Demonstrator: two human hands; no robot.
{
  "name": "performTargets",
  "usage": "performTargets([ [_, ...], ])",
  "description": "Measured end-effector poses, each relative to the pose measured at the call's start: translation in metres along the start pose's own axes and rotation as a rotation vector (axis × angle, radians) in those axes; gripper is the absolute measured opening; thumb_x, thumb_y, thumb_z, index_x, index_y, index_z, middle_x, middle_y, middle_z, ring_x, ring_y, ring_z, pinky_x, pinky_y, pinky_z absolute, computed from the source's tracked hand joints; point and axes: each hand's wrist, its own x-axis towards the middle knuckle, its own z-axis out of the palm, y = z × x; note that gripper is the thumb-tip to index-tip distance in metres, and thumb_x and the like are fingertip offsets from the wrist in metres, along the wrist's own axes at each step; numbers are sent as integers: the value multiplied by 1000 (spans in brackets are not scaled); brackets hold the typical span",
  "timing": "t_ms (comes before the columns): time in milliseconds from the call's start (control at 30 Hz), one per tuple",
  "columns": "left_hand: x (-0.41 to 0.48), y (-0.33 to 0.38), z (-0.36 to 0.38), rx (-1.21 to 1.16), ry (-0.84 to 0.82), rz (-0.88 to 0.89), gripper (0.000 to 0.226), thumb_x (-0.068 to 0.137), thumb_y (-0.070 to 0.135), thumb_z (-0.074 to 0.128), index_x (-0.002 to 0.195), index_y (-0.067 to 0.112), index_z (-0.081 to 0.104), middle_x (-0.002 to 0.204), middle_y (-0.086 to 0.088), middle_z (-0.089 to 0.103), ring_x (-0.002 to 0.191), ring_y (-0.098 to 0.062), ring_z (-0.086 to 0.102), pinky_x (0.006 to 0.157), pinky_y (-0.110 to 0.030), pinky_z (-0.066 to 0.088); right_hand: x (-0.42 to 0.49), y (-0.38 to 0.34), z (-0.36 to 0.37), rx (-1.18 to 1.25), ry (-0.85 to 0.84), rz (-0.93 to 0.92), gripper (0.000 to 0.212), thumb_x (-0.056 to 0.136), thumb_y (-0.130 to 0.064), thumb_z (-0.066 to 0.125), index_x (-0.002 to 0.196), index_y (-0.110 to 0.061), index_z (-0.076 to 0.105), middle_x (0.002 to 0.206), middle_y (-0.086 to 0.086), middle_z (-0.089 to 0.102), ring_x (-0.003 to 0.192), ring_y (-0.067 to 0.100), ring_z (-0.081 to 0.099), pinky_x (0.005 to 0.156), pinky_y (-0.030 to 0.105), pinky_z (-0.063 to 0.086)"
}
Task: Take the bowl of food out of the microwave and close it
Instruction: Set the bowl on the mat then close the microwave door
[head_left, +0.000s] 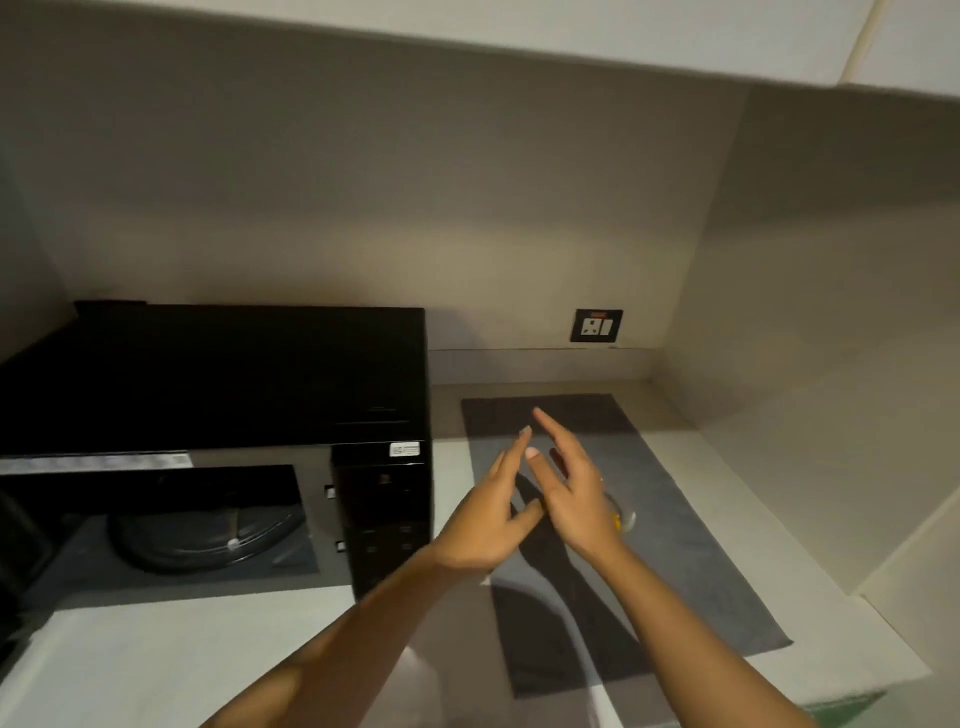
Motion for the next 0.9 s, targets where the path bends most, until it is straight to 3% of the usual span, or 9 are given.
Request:
performTargets([
  [100, -31, 18, -38, -22, 90, 36, 83, 93, 29, 56, 153, 33, -1, 162, 15, 5, 143, 7, 12, 113, -18, 19, 0, -47, 20, 17, -35, -153, 46, 98, -23, 51, 142, -29, 42, 146, -10, 47, 135, -1, 40, 114, 27, 34],
  [267, -84, 38, -106, 58, 296, 95, 82, 94, 29, 57, 153, 34, 0, 161, 19, 6, 144, 8, 14, 112, -12, 19, 2, -119, 67, 78, -119, -361, 48, 98, -23, 50, 145, -22, 40, 148, -5, 45, 139, 6, 39, 114, 40, 36],
  [400, -121, 33, -159, 185, 418, 70, 81, 94, 34, 55, 152, 39, -2, 162, 17, 0, 149, -3, 0, 116, -25, 16, 1, -160, 108, 54, -223, -463, 51, 99, -31, 47, 148, -26, 35, 153, -9, 38, 143, 8, 31, 116, 43, 33],
  [500, -145, 14, -198, 351, 529, -10, 80, 95, 34, 52, 152, 32, -4, 161, 15, -3, 147, -1, -11, 120, -32, 3, 1, -182, 143, -7, -337, -468, 54, 99, -38, 44, 150, -33, 28, 156, -12, 31, 146, 4, 23, 117, 39, 30],
  [667, -184, -26, -256, 655, 656, -231, 78, 94, 36, 53, 154, 13, 8, 163, -6, 8, 150, -20, -3, 122, -46, 1, 8, -198, 203, -186, -474, -488, 59, 98, -40, 43, 152, -29, 23, 159, -7, 26, 148, 8, 17, 117, 35, 28],
  [800, -215, -53, -293, 942, 674, -476, 81, 91, 43, 51, 153, 7, 12, 162, -16, 11, 150, -32, 0, 118, -57, 1, 12, -197, 242, -324, -541, -537, 60, 99, -38, 44, 153, -21, 22, 160, -1, 26, 149, 14, 17, 122, 39, 18],
  [900, -236, -67, -314, 1007, 660, -726, 85, 90, 49, 48, 153, 6, 10, 161, -19, 7, 149, -37, -5, 113, -65, -5, 15, -191, 263, -390, -568, -550, 61, 99, -39, 42, 153, -19, 23, 160, 1, 26, 150, 16, 17, 122, 37, 13],
])
